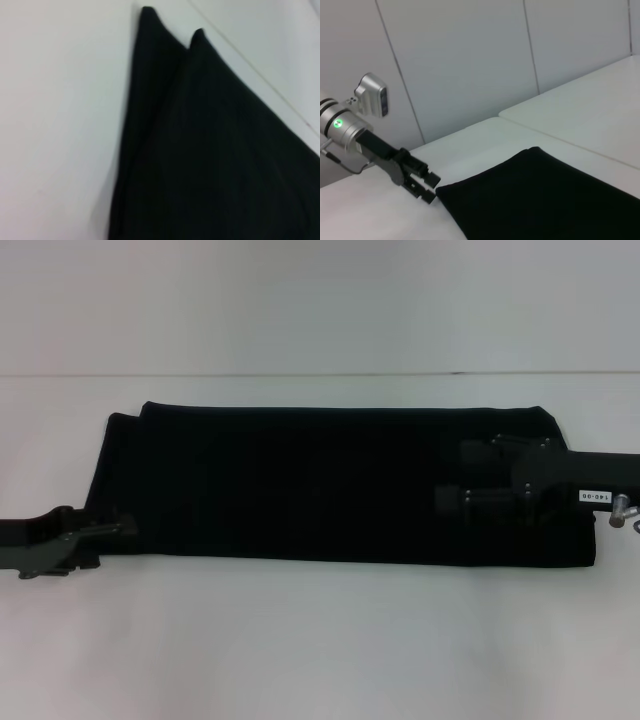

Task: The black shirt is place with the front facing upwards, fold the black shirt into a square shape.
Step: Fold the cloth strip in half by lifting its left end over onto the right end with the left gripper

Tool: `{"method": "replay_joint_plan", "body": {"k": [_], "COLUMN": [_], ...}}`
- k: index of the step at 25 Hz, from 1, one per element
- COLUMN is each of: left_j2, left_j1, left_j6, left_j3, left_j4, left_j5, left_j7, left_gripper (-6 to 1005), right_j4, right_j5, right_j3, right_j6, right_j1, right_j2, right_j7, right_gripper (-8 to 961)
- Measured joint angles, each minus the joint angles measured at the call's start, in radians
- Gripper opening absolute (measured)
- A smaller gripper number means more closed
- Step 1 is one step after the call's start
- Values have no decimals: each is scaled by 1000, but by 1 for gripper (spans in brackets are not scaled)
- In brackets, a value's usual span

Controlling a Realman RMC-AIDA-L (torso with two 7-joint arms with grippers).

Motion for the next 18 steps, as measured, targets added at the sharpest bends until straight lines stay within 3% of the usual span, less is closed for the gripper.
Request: {"method": "replay_joint_plan", "body": {"k": [18], "left_j2": [9], "left_j1": [-15], "left_j6": [-75], "left_j3": [0], "left_j4": [-19], "left_j5": [56], "left_j7": [-24], "left_gripper": [890], "right_j4": [0], "right_j5": [0], "right_j3": [57], "right_j6": [0], "right_j1": [0], "right_j2": [0], "right_j7": [-3], "right_gripper": [943]}}
